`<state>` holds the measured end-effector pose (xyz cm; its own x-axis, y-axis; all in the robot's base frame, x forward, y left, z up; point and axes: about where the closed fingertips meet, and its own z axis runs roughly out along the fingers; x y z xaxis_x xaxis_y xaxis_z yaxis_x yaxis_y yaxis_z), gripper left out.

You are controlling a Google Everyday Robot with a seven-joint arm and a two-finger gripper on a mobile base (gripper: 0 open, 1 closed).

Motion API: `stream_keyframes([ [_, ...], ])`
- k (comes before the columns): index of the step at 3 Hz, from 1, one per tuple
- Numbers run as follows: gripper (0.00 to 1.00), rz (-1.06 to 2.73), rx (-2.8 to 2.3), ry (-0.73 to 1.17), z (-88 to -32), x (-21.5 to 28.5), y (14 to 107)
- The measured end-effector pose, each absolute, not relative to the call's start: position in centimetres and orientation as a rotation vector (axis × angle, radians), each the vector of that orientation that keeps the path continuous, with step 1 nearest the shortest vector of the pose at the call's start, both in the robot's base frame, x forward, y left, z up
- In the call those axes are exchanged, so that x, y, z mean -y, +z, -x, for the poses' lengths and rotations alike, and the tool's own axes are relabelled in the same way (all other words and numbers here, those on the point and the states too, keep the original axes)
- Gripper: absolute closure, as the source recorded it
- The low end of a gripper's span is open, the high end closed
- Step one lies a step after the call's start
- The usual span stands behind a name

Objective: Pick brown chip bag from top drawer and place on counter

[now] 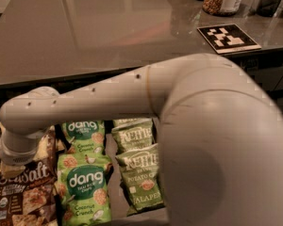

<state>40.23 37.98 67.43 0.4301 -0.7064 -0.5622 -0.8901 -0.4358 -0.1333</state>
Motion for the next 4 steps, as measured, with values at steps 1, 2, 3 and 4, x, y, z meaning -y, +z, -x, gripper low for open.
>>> stream_keyframes([
  [1, 1.00, 2.174, -1.288, 0.578, -41.2, -34.2, 73.4],
  [2, 1.00, 2.122, -1.245, 0.522, -41.9, -30.5, 78.8],
  [3, 1.00, 2.089, -1.204, 0.491, -42.6, -27.7, 84.0],
  [4, 1.00, 2.075, -1.159, 0.497, -43.0, -26.4, 87.7],
])
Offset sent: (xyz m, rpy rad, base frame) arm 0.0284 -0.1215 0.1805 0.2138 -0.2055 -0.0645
